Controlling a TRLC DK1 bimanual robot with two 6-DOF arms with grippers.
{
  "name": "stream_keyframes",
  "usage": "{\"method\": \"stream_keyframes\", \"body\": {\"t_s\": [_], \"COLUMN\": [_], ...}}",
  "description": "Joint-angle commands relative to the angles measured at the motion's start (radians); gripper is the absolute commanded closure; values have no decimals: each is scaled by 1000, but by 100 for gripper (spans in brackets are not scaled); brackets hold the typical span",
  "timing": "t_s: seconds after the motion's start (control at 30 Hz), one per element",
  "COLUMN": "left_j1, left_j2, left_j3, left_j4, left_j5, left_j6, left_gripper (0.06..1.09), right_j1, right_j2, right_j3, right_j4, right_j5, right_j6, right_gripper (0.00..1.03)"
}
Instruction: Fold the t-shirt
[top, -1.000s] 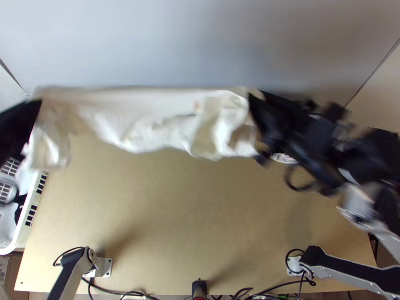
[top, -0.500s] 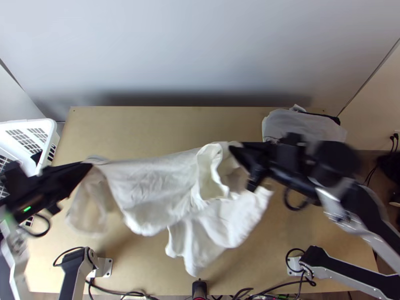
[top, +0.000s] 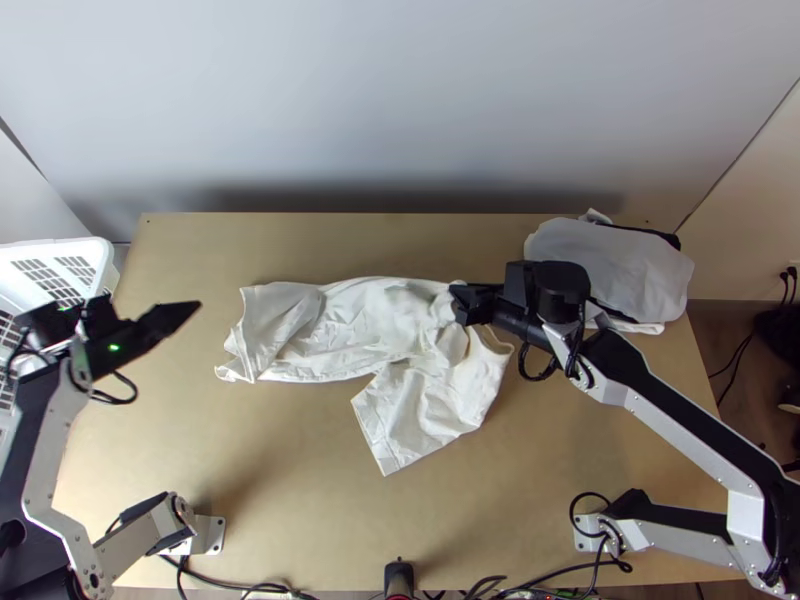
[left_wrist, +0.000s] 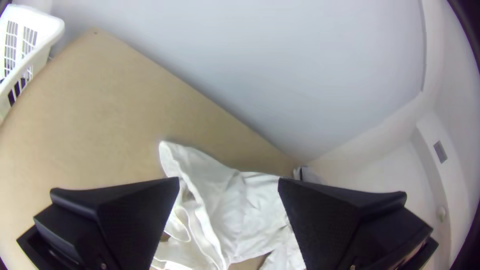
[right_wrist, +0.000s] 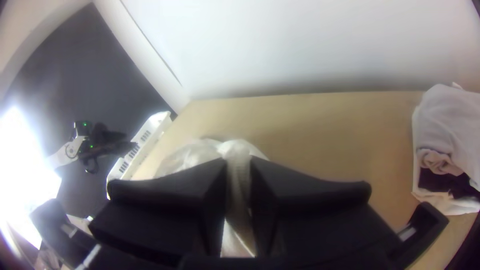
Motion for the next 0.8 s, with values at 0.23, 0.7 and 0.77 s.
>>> {"method": "stream_keyframes", "body": {"t_s": [0.23,0.7,0.77], "left_j1": [60,62,60], "left_j2": [-305,-178,-170], "left_j3": [-74,-177,-202], "left_j4": [-427,-426,-383], "left_j5": [-29,-270,-268], "left_j6": [475,1081,1121], "left_gripper": [10,10,10], "right_j1": [49,27,23], "right_j2": [3,-3,-5], "right_j3": [-24,-21,-23], "right_j4": [39,39,37], "right_j5": [35,47,47], "right_j6": [12,12,12], "right_gripper": [100,100,100]}}
